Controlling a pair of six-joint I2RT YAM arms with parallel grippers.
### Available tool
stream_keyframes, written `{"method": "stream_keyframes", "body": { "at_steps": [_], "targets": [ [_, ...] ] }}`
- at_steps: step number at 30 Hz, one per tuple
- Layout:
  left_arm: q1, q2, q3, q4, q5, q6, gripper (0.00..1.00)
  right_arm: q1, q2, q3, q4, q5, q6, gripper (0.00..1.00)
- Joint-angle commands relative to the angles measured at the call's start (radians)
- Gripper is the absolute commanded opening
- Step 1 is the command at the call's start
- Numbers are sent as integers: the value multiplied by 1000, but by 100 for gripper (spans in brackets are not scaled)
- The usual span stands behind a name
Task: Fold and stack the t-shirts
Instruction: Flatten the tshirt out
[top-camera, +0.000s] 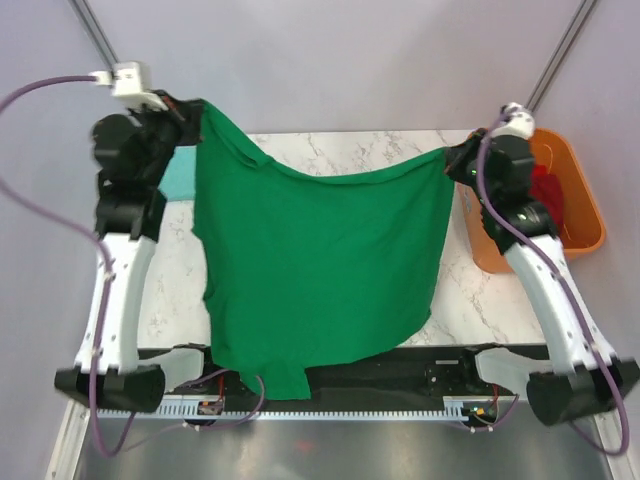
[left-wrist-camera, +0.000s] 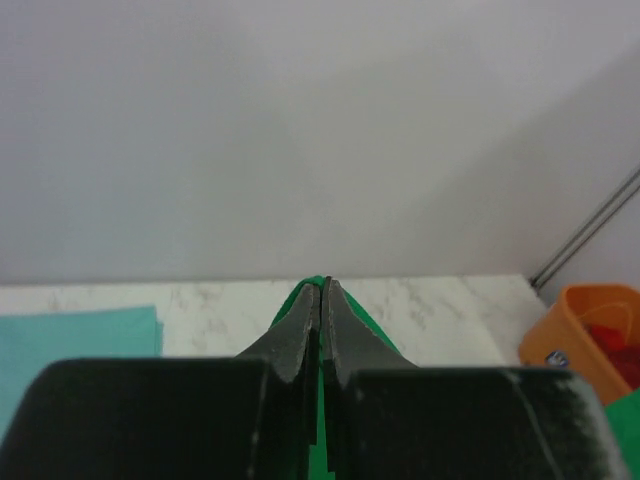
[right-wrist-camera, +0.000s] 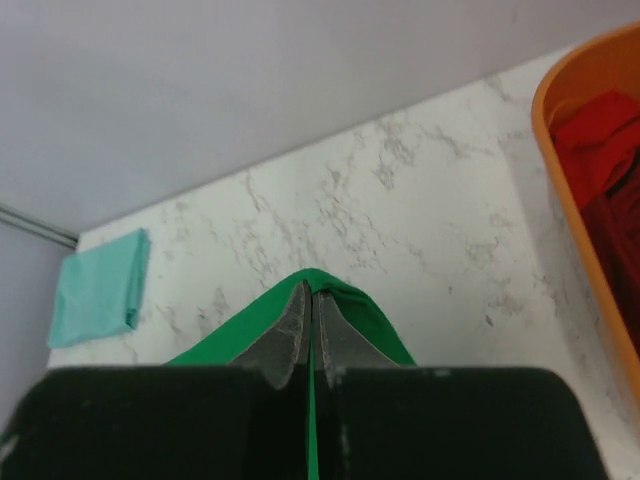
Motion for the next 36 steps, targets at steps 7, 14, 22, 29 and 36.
{"method": "stream_keyframes", "body": {
  "at_steps": [7,14,22,29,36],
  "targets": [
    [2,413,-263,284,75,34,2,-16,469,-111,511,-57,-40,0],
    [5,643,-153,284,124,34,2,-78,794,37,563,-161,-63,0],
    [25,735,-70,286,156,24,2,-121,932,156,571,-166,-86,0],
    [62,735,-54,234,175,-113,2,-141,1030,279,545,-205,-120,0],
    [62,706,-106,94,179,-193,2,-150,1051,345,427,-198,-163,0]
  ]
}}
